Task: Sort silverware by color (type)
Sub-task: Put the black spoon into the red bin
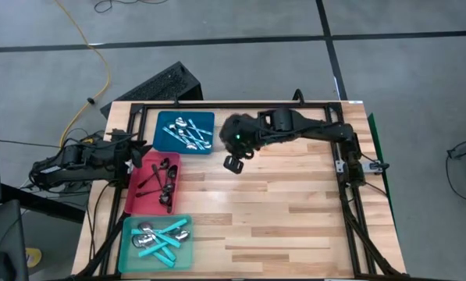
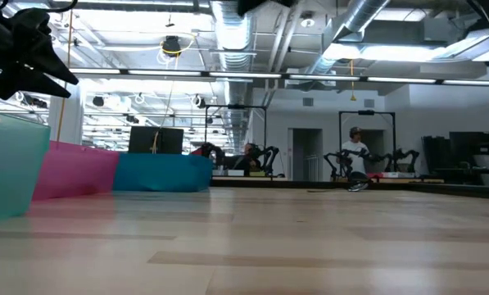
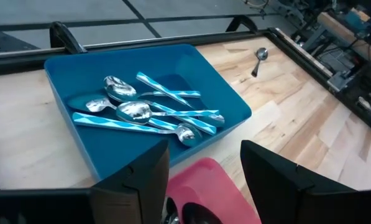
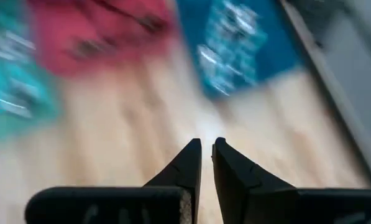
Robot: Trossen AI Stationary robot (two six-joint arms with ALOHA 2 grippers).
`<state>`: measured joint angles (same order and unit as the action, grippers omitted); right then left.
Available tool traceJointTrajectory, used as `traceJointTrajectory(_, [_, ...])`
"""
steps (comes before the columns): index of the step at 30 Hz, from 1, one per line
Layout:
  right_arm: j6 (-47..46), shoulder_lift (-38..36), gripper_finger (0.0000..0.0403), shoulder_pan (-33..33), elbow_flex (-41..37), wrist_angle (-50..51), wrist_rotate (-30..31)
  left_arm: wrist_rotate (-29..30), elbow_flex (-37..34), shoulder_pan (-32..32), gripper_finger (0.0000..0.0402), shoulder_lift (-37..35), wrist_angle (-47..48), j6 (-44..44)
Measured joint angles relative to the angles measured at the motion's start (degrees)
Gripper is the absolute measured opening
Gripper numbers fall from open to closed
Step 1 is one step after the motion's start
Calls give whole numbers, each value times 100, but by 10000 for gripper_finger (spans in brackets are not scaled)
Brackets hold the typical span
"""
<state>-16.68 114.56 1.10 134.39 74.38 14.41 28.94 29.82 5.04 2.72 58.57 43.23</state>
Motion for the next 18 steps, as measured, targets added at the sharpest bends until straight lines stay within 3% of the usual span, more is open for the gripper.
traceJointTrajectory(4, [-98, 0, 64, -31, 0, 1282, 469, -197, 0, 0, 183, 0, -693, 974])
traceJointTrajectory(7, [297, -6, 64, -92, -45, 1548, 493, 137, 0, -2, 183, 0, -1135, 1290])
traceJointTrajectory(11, [858, -311, 63, -345, -328, 1547, 170, 651, 0, 0, 183, 0, -1316, 1283])
traceJointTrajectory(18, [796, -1655, 63, -1230, -2258, 673, 47, 328, 0, -3, 183, 0, -2073, 81])
